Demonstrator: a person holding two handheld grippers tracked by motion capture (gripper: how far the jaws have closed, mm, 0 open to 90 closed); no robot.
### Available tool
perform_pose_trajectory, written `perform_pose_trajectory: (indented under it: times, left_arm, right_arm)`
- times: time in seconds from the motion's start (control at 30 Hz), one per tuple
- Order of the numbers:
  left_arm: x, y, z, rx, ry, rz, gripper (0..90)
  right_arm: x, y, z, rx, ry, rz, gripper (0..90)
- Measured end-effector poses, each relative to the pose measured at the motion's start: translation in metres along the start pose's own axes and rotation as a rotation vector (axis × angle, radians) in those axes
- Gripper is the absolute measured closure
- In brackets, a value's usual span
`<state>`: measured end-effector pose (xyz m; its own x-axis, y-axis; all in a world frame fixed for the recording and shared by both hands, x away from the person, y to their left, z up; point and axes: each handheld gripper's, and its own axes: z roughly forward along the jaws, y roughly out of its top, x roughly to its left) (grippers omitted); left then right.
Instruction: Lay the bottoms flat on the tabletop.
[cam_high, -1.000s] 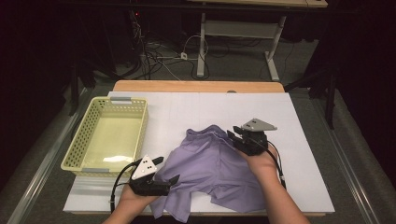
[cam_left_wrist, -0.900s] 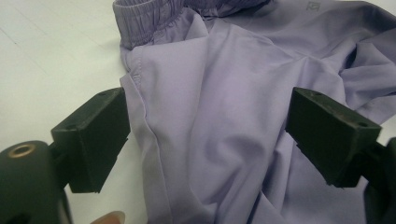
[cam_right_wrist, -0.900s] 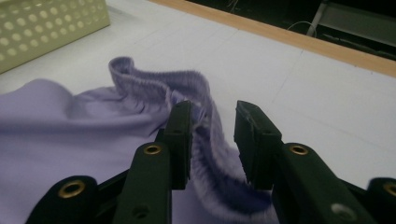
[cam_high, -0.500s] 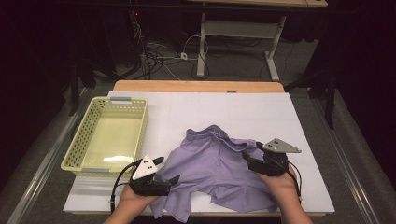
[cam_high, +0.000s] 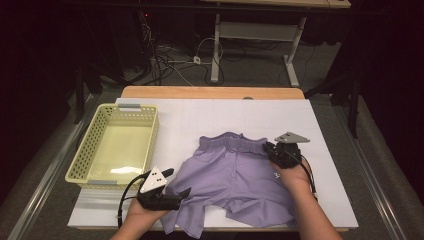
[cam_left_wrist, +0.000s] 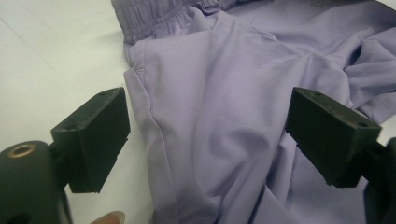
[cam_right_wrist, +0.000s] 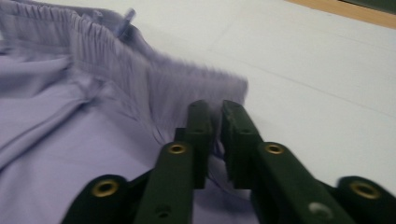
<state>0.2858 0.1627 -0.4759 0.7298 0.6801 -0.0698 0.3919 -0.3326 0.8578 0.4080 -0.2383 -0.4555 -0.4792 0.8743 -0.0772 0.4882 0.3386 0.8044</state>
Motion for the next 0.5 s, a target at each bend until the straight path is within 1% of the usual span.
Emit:
perform_pose_trajectory:
  times: [0.07, 0.13, 0.2, 0.3, 0.37, 0.43, 0.47, 0.5]
  left_arm:
    - [0.001, 0.001, 0.0, -0.001, 0.001, -0.005, 13.5]
    - [0.003, 0.004, -0.001, -0.005, -0.004, -0.011, 13.5]
    - [0.003, 0.011, -0.002, -0.009, -0.007, -0.02, 13.5]
    - [0.001, 0.026, 0.001, -0.009, -0.004, -0.011, 15.9]
    - [-0.001, 0.038, 0.007, -0.005, 0.005, 0.004, 19.5]
    - [0.0, 0.05, 0.016, -0.011, 0.017, 0.01, 27.0]
    - [0.002, 0.056, 0.021, -0.008, 0.027, 0.006, 30.8]
    - [0.006, 0.061, 0.027, 0.001, 0.023, -0.006, 34.0]
  right_arm:
    - [-0.009, 0.001, 0.005, 0.003, -0.015, 0.023, 89.0]
    - [-0.017, 0.0, 0.006, 0.006, -0.028, 0.041, 88.6]
    - [-0.023, -0.002, 0.004, 0.007, -0.022, 0.061, 84.4]
    - [-0.027, -0.006, -0.002, 0.003, -0.007, 0.062, 75.9]
    - [-0.028, -0.007, -0.008, -0.003, 0.004, 0.063, 72.4]
    - [-0.028, -0.009, -0.013, -0.007, 0.02, 0.07, 70.2]
    - [-0.028, -0.01, -0.015, -0.006, 0.027, 0.071, 69.5]
    - [-0.028, -0.011, -0.016, -0.003, 0.034, 0.069, 68.7]
